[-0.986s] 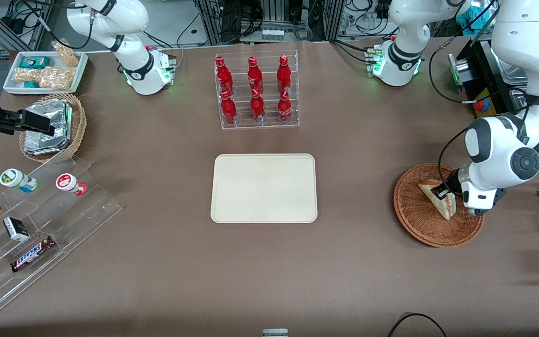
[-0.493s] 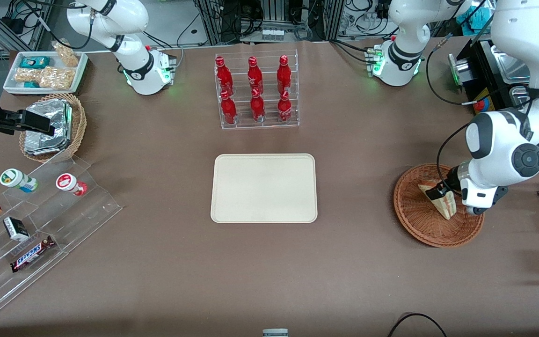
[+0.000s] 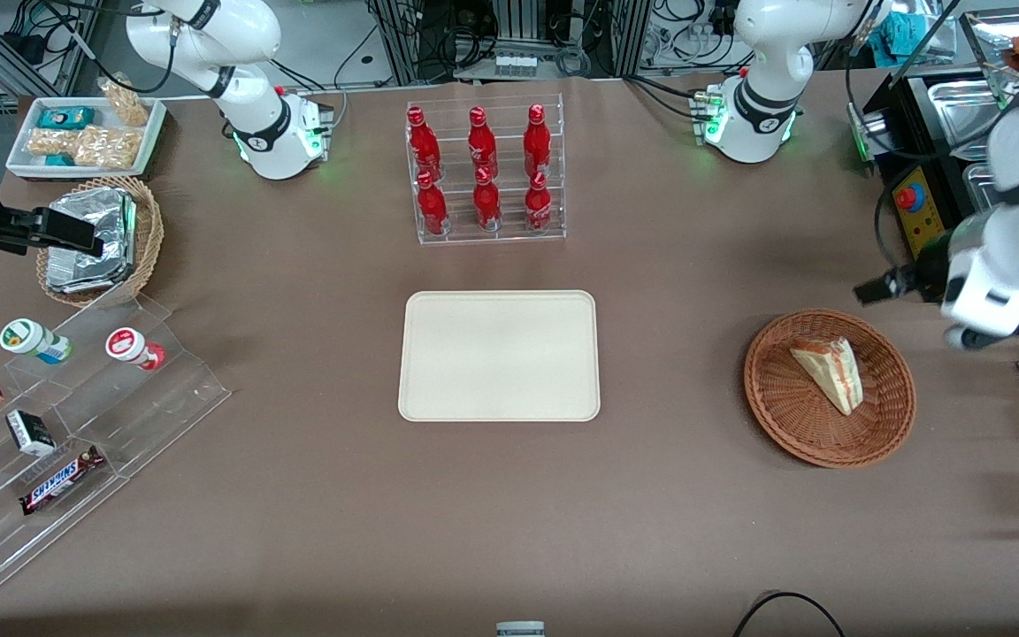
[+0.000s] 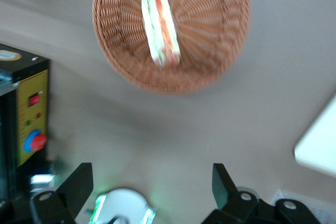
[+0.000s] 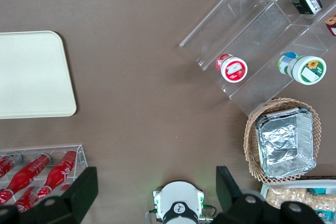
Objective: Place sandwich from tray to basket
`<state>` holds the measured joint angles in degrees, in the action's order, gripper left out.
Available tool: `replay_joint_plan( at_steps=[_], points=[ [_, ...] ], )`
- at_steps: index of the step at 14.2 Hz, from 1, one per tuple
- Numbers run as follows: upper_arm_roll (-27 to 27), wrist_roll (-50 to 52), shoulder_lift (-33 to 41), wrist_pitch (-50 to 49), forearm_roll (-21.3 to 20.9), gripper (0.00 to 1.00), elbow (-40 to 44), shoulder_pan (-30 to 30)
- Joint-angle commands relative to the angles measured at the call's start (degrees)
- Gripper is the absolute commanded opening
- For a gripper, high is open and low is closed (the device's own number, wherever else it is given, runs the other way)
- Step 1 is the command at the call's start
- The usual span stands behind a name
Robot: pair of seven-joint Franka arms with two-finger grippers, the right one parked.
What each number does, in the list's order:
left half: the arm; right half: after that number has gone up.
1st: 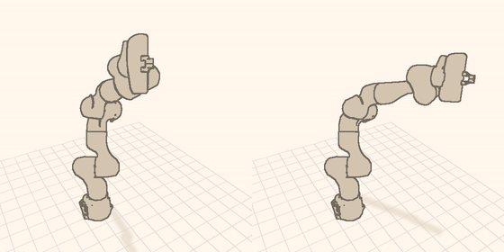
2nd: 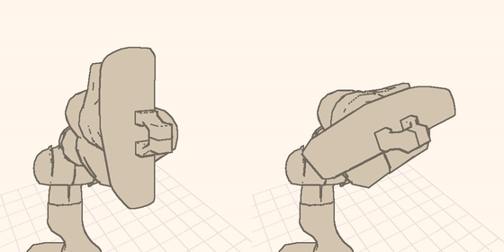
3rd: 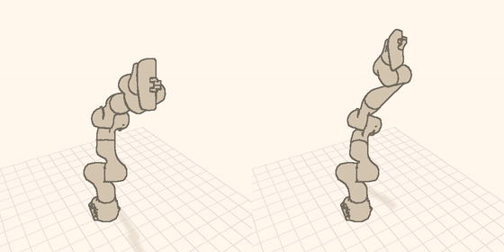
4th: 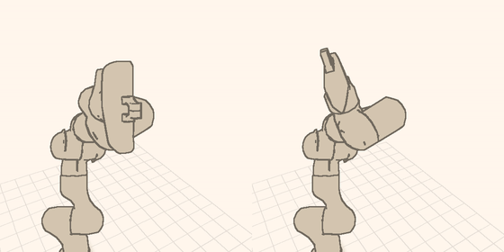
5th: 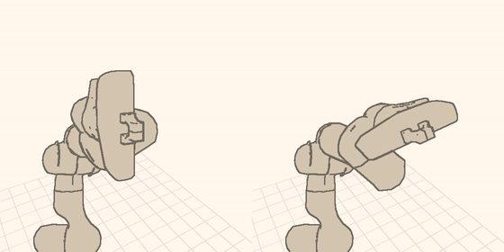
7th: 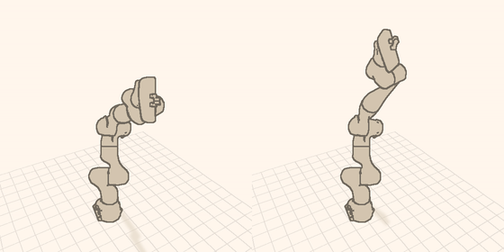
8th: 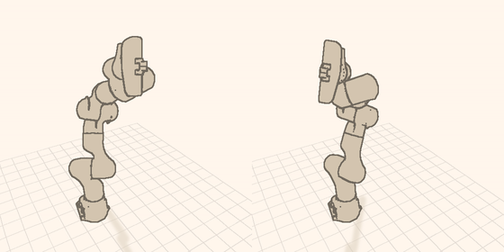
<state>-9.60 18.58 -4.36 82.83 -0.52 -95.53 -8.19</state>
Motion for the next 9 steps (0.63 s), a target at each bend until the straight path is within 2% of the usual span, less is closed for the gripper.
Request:
replay_joint_plan(
  at_steps=[1,5,9],
  points=[
    [-2.0,-5.0,-1.6,-10.0,-0.5,1.0,9.2,0.3],
    [-8.2,-5.1,-2.1,-10.8,-8.2,1.0,13.4,0.3],
    [-9.5,-5.5,-2.2,-10.4,-7.3,1.0,15.5,0.4]
  ],
)
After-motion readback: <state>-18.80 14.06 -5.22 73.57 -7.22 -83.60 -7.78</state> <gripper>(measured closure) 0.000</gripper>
